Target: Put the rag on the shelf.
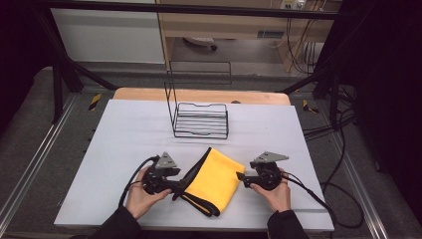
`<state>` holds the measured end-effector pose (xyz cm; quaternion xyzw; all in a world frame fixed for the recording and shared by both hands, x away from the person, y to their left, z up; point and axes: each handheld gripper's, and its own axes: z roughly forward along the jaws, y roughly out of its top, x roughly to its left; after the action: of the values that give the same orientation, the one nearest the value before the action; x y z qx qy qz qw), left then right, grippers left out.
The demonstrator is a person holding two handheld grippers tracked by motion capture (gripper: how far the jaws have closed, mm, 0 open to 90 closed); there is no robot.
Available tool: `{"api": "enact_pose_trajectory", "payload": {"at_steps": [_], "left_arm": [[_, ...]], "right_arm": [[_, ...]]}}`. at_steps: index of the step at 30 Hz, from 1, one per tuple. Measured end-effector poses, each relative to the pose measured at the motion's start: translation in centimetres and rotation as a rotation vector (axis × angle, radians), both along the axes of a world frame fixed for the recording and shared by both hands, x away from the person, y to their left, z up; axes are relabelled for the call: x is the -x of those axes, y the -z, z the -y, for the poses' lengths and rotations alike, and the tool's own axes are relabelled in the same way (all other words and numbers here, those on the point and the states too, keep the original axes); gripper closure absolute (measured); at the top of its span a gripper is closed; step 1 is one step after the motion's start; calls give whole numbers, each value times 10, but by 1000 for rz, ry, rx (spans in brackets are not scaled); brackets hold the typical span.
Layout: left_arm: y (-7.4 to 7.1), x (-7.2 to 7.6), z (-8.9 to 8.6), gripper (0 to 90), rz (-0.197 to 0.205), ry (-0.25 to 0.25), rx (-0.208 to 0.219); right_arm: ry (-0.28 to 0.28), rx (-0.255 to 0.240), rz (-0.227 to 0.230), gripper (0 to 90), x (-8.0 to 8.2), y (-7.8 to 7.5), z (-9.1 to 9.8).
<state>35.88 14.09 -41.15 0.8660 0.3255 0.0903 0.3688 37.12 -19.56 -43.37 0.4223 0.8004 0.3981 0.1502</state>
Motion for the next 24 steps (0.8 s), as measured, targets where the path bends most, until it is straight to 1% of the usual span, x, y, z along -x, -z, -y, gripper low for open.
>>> {"api": "enact_pose_trajectory", "payload": {"at_steps": [1,2,3,4,5,6,7,8,10,11,12,13,14,15,16,17,18,19,21,22,24], "left_arm": [[3,-2,5,562,-26,15,-7],[6,-3,10,581,-45,20,-15],[9,-5,14,581,-52,24,-32],[13,-6,17,625,-56,24,-48],[16,-7,20,625,-60,18,-65],[19,-8,21,658,-64,12,-74],[22,-8,22,658,-64,5,-70],[22,-8,21,670,-63,-2,-62],[23,-8,21,703,-69,-17,-56],[23,-7,21,761,-74,-18,-53],[23,-7,21,790,-81,-23,-53],[22,-7,22,810,-83,-31,-55],[22,-7,22,810,-85,-36,-54],[20,-6,21,849,-82,-41,-49],[19,-6,20,856,-86,-48,-37],[17,-5,19,859,-84,-56,-27],[14,-3,17,860,-78,-63,-12],[11,-2,15,860,-71,-66,-8],[6,1,12,860,-59,-81,4],[4,2,10,859,-51,-90,6],[3,6,7,848,-35,-109,6]], "right_arm": [[6,2,2,373,0,1,1],[14,1,4,397,-1,1,1],[14,1,4,397,-1,1,1],[26,-9,-5,445,-3,2,0],[26,-9,-5,445,-3,2,0],[31,-21,-5,498,-5,3,-1],[31,-21,-5,498,-5,3,-1],[37,-24,-15,515,-6,4,-2],[47,-12,-29,546,-9,8,-4],[52,-13,-56,589,-12,12,-6],[48,-13,-67,589,-13,13,-7],[44,-23,-77,647,-14,15,-8],[44,-23,-77,647,-14,15,-8],[46,-31,-90,755,-16,14,-9],[49,-42,-90,755,-17,13,-9],[44,-42,-91,820,-18,11,-10],[36,-27,-83,829,-19,10,-12],[32,-20,-71,834,-21,8,-13],[32,-22,-67,835,-23,7,-15],[22,-16,-43,835,-29,4,-19],[14,-11,-21,833,-36,1,-23]]}}
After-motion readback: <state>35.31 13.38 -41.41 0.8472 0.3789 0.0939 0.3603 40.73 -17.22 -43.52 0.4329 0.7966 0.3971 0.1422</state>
